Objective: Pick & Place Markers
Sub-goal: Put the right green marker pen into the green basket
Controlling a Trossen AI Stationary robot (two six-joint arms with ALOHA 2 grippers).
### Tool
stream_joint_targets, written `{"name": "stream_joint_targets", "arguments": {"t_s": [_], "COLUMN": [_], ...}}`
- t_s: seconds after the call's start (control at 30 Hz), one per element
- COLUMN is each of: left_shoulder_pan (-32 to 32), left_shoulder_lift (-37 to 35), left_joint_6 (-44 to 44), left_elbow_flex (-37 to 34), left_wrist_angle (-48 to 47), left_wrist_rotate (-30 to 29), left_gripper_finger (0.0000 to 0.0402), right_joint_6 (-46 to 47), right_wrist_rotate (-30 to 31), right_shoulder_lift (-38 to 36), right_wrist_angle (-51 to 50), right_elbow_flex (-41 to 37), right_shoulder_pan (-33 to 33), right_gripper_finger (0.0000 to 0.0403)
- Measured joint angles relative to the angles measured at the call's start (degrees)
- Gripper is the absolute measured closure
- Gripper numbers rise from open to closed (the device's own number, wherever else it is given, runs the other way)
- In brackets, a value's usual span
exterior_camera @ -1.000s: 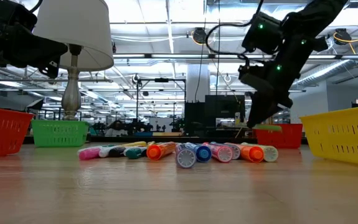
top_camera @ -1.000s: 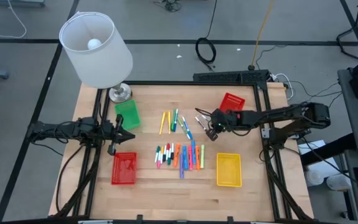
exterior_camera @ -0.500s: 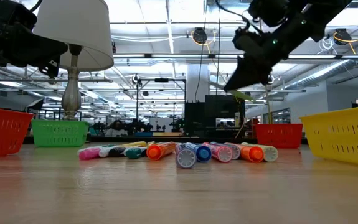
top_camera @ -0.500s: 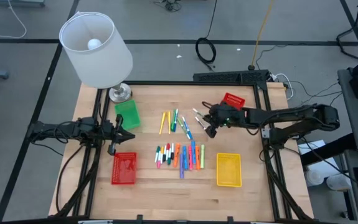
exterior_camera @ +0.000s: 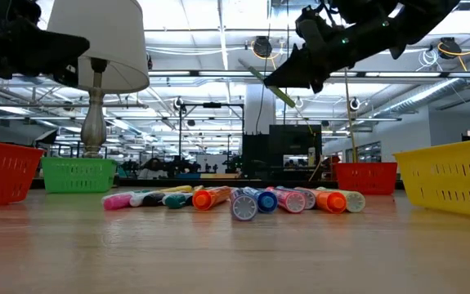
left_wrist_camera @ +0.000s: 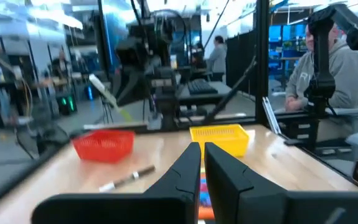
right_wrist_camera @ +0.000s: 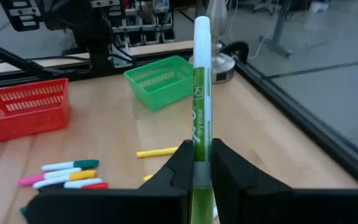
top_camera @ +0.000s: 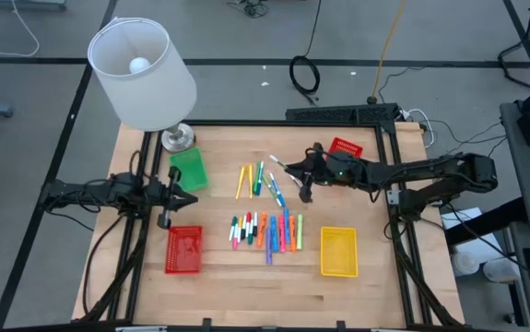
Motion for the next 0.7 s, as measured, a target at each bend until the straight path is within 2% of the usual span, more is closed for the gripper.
{"name": "stream_joint_targets", "arguments": {"t_s": [0.37, 0.5, 0.7], "left_shoulder_pan": [0.0, -0.03, 0.2], "left_shoulder_lift": [0.0, 0.0, 3.08], "left_joint_6": [5.25, 7.65, 2.9], "left_elbow_flex": [-0.02, -0.02, -0.02], "left_wrist_angle": [2.53, 4.65, 9.35], "left_wrist_rotate": [-0.14, -5.41, -11.74], "left_gripper_finger": [0.0371, 0.0371, 0.0371], "right_joint_6": [-7.65, -8.08, -9.09], "right_wrist_rotate": [-0.13, -0.15, -0.17], "right_shoulder_lift": [0.0, -0.02, -0.02], "right_wrist_angle": [6.62, 8.17, 8.38], "right_elbow_flex": [0.0, 0.02, 0.0], "right_shoulder_pan": [1.93, 1.89, 1.87], "right_gripper_finger": [0.0379, 0.0379, 0.0379]}}
